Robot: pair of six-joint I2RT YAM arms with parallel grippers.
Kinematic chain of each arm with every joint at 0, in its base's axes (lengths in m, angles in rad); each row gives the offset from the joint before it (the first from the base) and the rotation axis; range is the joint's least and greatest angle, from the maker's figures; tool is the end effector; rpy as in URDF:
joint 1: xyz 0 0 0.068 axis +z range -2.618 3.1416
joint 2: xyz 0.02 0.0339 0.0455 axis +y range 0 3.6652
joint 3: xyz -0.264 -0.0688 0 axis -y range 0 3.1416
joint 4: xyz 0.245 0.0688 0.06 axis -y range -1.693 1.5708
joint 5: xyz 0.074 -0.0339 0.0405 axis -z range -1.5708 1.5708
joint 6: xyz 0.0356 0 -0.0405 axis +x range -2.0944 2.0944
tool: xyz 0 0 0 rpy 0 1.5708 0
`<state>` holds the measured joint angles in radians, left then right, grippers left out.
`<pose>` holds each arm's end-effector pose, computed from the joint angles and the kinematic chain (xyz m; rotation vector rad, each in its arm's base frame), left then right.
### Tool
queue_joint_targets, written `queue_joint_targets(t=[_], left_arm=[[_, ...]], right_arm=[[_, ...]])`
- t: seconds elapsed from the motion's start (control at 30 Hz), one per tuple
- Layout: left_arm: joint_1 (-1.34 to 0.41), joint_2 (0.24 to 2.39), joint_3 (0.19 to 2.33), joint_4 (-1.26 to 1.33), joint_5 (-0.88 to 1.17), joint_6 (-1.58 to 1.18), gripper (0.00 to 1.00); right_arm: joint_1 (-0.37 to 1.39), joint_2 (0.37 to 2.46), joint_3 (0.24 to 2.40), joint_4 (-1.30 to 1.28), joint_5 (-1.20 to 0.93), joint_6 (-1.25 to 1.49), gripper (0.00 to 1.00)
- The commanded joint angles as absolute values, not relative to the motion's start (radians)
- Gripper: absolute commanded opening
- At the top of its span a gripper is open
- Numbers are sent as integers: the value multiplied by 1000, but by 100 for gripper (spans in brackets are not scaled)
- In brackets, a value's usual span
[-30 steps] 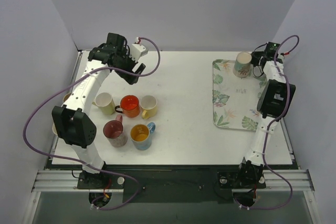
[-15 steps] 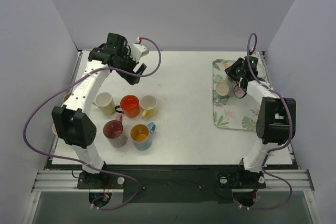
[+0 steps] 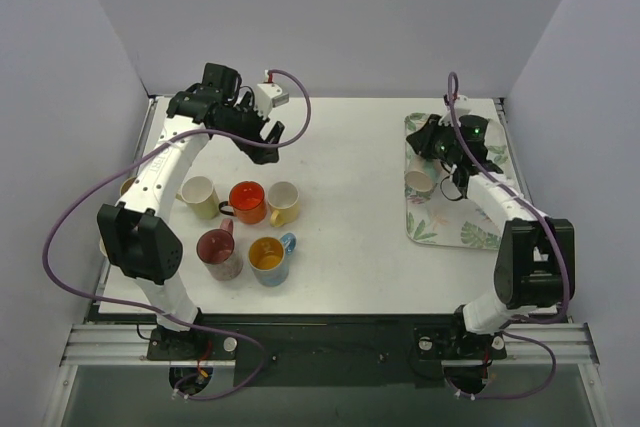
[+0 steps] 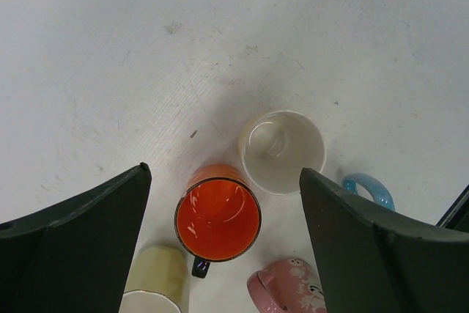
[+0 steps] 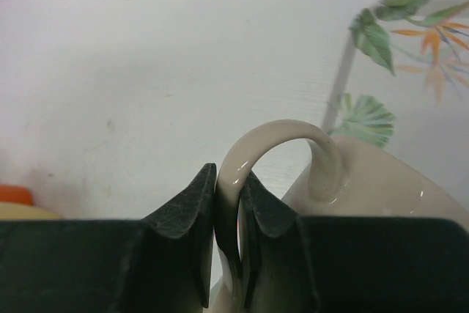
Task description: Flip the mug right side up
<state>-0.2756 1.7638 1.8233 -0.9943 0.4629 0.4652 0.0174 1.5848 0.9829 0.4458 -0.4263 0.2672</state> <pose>0.3561 -0.1172 0.3619 1.0535 2.1931 -0.4935 0.3644 0.0211 0.2717 -0.1014 1.7443 0.5764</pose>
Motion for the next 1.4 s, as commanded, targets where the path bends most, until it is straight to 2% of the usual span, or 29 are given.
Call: queue_joint_targets(t=[0.0,0.1,0.2,0.27,0.53,0.8,0.93,1.07,1.23,1.37], left_arm=[[-281,1723,1809,-986,557,465,94],[-281,1729,1836,-1035,615,468,94],[-287,1733,1920,-1164,679,498,94],[-287,1709,1937,-1202,736,527,94],[-313,1592,1919,-1226,912,552,94],[-393,1517,1898,-1134,1058,520,94],[-503,1523,1873,-1056,1015,522,94],[-525,1542,1826,-979,1155,483,93],[-555,1563,1783,-897,1126,494,93],[-595,1588,1740,-835,1152,477,89]], right_arm=[[43,1456,959,670,-649,216,0],[81,1390,951,659,-745,163,0],[175,1309,1029,279,-718,-124,0],[225,1255,1048,192,-739,-211,0],[380,1051,1062,14,-850,-314,0],[495,925,1039,52,-956,-287,0],[552,896,1046,61,-950,-279,0],[583,871,1046,63,-937,-281,0],[606,853,1046,61,-930,-279,0],[615,847,1043,52,-916,-290,0]])
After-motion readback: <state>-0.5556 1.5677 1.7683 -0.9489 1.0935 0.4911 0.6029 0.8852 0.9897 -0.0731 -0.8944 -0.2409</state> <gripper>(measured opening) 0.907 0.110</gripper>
